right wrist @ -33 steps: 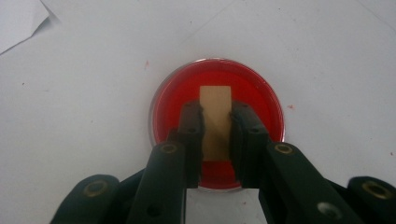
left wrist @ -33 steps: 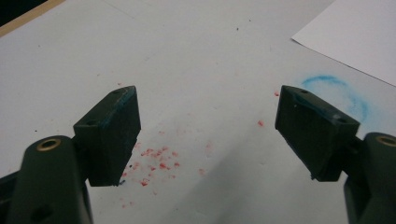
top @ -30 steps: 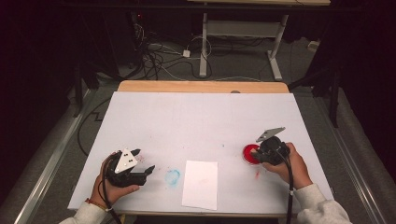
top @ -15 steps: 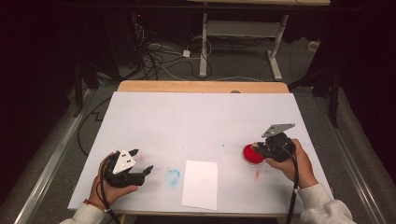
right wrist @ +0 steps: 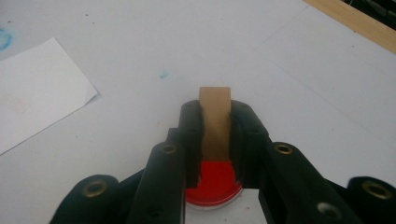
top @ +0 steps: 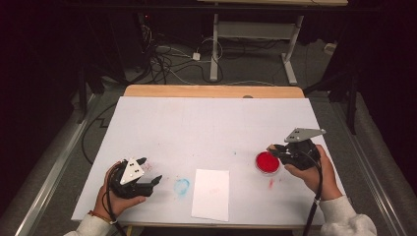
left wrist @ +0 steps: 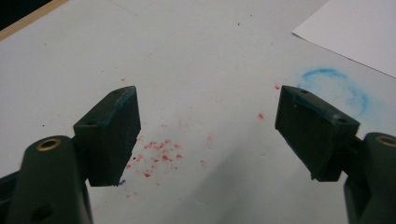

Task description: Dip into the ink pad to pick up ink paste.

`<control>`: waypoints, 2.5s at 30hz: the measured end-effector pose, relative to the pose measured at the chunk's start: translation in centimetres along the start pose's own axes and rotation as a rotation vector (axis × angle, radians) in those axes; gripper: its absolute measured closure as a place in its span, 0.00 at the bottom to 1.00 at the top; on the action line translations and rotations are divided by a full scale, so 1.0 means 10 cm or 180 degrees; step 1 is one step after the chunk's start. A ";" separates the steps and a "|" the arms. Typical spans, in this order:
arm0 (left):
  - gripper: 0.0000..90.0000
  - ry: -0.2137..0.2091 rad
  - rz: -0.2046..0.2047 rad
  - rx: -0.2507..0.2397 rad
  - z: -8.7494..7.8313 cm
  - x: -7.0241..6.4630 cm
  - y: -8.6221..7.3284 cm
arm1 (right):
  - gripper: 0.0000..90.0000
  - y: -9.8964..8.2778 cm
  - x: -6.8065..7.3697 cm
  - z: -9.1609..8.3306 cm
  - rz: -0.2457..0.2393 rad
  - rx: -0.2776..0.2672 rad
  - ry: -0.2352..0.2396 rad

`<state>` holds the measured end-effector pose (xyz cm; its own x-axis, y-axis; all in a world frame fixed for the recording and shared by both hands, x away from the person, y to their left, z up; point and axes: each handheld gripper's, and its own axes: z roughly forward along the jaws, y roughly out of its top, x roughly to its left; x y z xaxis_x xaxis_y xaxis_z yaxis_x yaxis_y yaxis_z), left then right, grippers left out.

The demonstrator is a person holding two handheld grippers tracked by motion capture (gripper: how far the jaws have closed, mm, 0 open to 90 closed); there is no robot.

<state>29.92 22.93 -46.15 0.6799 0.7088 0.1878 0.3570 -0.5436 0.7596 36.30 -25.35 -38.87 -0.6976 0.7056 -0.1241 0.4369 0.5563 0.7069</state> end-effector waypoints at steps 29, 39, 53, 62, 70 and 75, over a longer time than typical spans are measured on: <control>0.24 0.0002 0.0001 0.0005 0.01 -0.01 0.00 | 0.84 0.24 0.48 -0.03 -0.0255 -0.0344 0.0356; 0.24 0.0001 -0.0007 0.0008 0.01 -0.01 0.00 | 0.84 0.35 0.85 0.18 -0.0508 -0.0238 0.0637; 0.24 -0.0001 -0.0023 -0.0010 0.01 -0.01 0.00 | 0.84 0.42 1.25 0.44 -0.0832 0.0007 0.0915; 0.24 0.0018 -0.0021 -0.0006 0.00 -0.01 0.00 | 0.84 0.42 1.42 0.54 -0.0874 0.0114 0.0932; 0.24 0.0028 -0.0013 -0.0003 0.00 -0.01 0.01 | 0.84 0.42 1.48 0.59 -0.0942 0.0201 0.0966; 0.24 0.0029 -0.0006 0.0001 0.00 -0.02 0.00 | 0.84 0.40 1.54 0.66 -0.0974 0.0290 0.1004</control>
<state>29.80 22.83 -46.12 0.6733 0.7140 0.1919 0.3586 -0.5424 0.7597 31.04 -9.33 -42.51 -0.9354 0.3420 -0.0897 0.2217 0.7650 0.6046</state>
